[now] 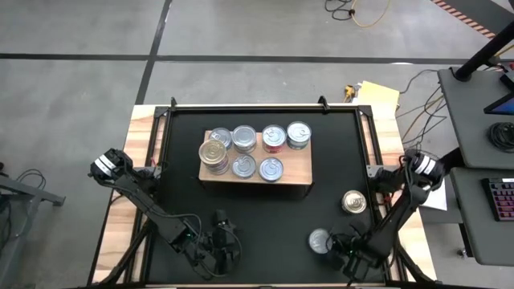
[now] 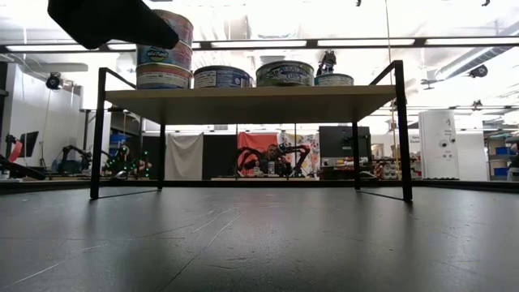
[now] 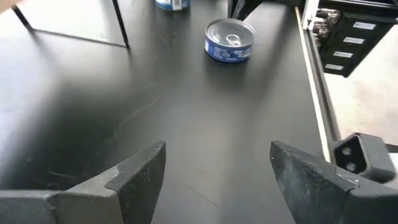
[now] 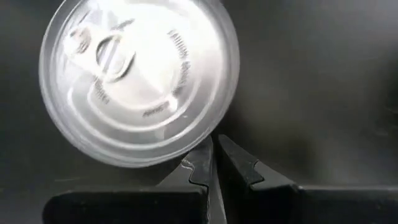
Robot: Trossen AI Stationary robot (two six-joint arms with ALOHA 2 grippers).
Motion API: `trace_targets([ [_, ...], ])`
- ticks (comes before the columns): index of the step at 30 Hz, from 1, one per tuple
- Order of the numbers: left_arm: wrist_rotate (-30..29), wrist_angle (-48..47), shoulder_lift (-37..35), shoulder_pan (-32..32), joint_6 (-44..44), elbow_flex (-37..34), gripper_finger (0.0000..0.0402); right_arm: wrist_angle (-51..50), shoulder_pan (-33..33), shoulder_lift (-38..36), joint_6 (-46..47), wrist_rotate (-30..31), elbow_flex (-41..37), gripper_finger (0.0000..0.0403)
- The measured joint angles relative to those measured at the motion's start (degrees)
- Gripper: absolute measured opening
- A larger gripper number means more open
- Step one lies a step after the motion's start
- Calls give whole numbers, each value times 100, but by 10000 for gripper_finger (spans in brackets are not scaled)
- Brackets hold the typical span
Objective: Stack canned seafood by type on shelf
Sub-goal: Stack the dark blue tuna can on the dark blue tuna can
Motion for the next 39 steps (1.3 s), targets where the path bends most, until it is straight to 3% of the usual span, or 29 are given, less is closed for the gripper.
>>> trace_targets([
  [8, 114, -2, 0, 18, -173, 0, 272, 794, -92, 356, -601, 602, 44, 12],
  [13, 552, -2, 0, -11, -200, 0, 272, 996, -336, 438, -1073, 965, 40, 12],
  [23, 155, 175, 117, 103, -112, 0, 272, 2002, -1052, 474, -2950, 1345, 38, 12],
  [26, 334, 553, 301, 179, 339, 0, 272, 1924, -1118, 352, -3196, 1344, 38, 12],
  [31, 500, 1570, 751, 298, 1858, 20, 272, 1550, -1132, 189, -3248, 1547, 38, 12],
  [39, 59, 1960, 1577, 746, 3073, 651, 255, 1537, -1132, 142, -3357, 2357, 38, 12],
])
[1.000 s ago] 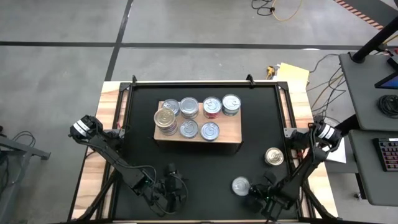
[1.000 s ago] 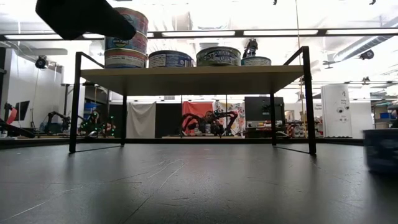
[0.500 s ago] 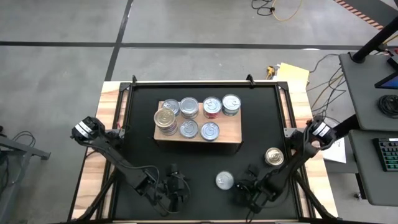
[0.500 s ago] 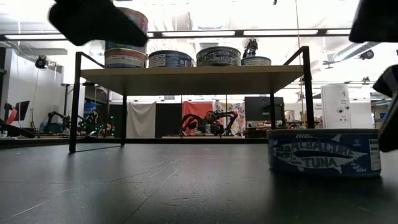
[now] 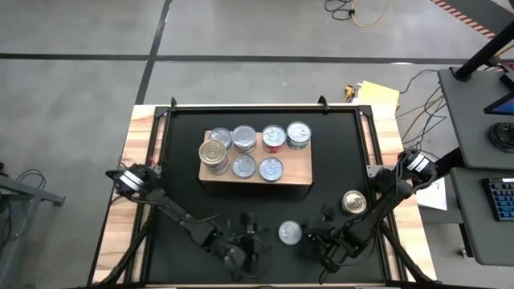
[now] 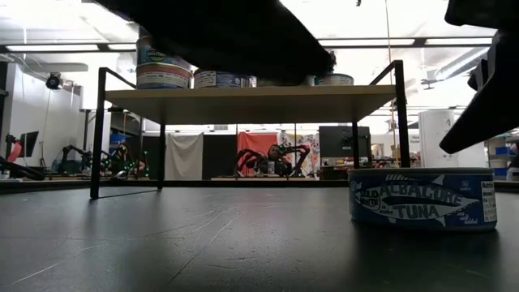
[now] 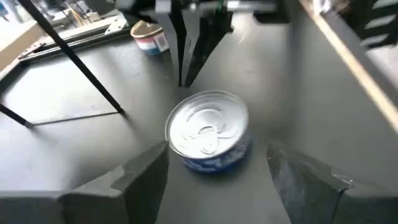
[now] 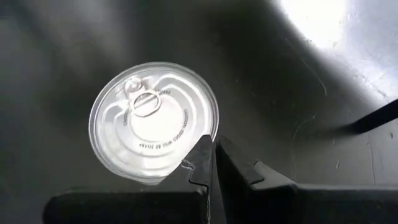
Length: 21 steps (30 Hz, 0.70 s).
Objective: Stack canned seafood by type on shelf
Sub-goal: Stack the dark blue tuna can on the dark blue tuna can
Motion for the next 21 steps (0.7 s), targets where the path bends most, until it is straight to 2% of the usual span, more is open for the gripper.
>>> trace_targets([
  [3, -18, -14, 389, 96, 310, 313, 230, 6, -9, 0, -1, 50, 0, 12],
  [6, -284, -54, 716, 95, 671, 613, 186, 21, -9, 0, 15, 48, 0, 12],
  [9, -730, -80, 971, 86, 1013, 844, 118, 23, 2, 2, 45, 48, -2, 12],
  [13, -764, -95, 1236, 141, 1241, 1112, 18, 33, -5, 35, 47, 67, -4, 12],
  [21, -759, -256, 1455, 296, 1109, 1285, 3, 43, -70, 152, 112, 199, -15, 12],
])
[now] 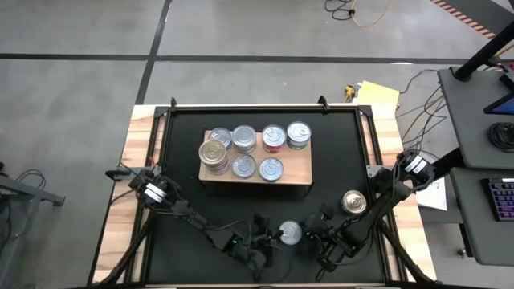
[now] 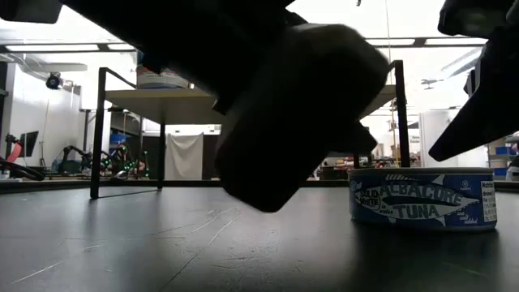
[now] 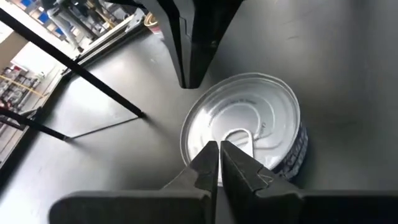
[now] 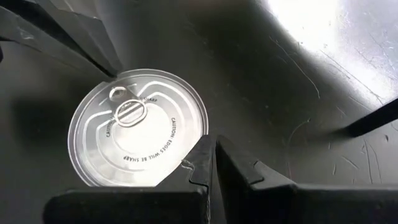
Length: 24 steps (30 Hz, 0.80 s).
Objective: Stack canned seafood by type on shelf
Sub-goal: Stack the dark blue tuna can on the dark blue tuna can
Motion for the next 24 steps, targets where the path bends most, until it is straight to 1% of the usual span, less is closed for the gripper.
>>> trace_targets([
  [5, 61, -5, 0, 2, -29, -161, 1, 1, 0, 3, 63, -2, 0, 12],
  [8, 189, 41, -11, 7, -133, -234, 0, -1, 0, -29, 361, -39, 0, 12],
  [11, 197, 45, -13, 11, -155, -254, 0, -43, 0, -110, 845, -312, 0, 13],
  [15, 218, 38, -20, 9, -155, -265, 0, -91, 13, -221, 1045, -619, 0, 18],
  [20, 223, -7, -24, 9, -188, -277, 0, 49, 15, -275, 1050, -808, 0, 51],
  [24, 235, -19, -24, 9, -188, -277, 0, 87, 51, -275, 1085, -659, 0, 90],
])
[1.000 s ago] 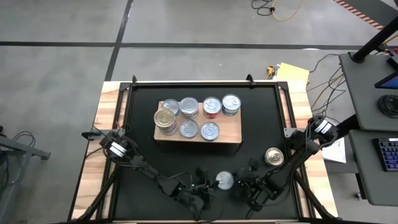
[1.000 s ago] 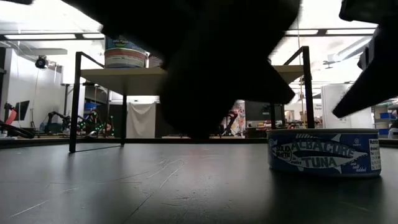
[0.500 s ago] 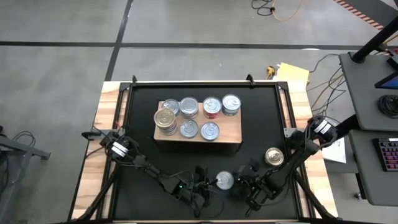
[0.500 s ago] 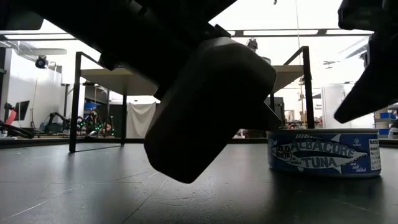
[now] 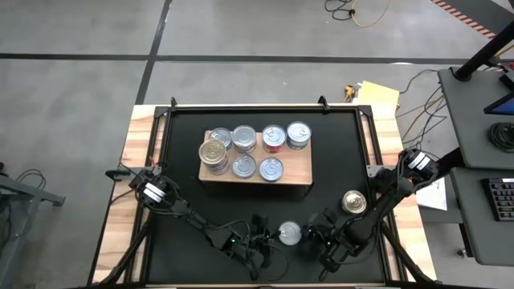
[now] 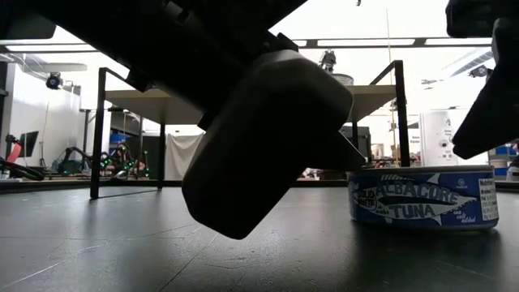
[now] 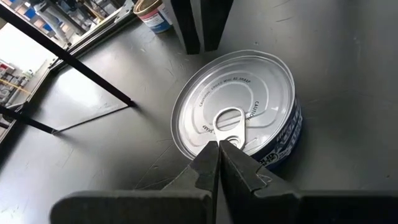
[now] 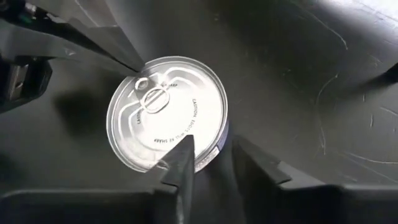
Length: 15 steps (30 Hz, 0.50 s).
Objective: Stack canned seafood by type on shelf
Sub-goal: Stack the dark blue tuna can on the dark blue tuna can
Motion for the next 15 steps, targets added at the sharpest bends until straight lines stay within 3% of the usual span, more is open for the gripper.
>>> trace_targets([
  [15, 7, -100, -4, -4, -47, 0, 0, 77, 24, 110, 450, 413, -56, 209],
])
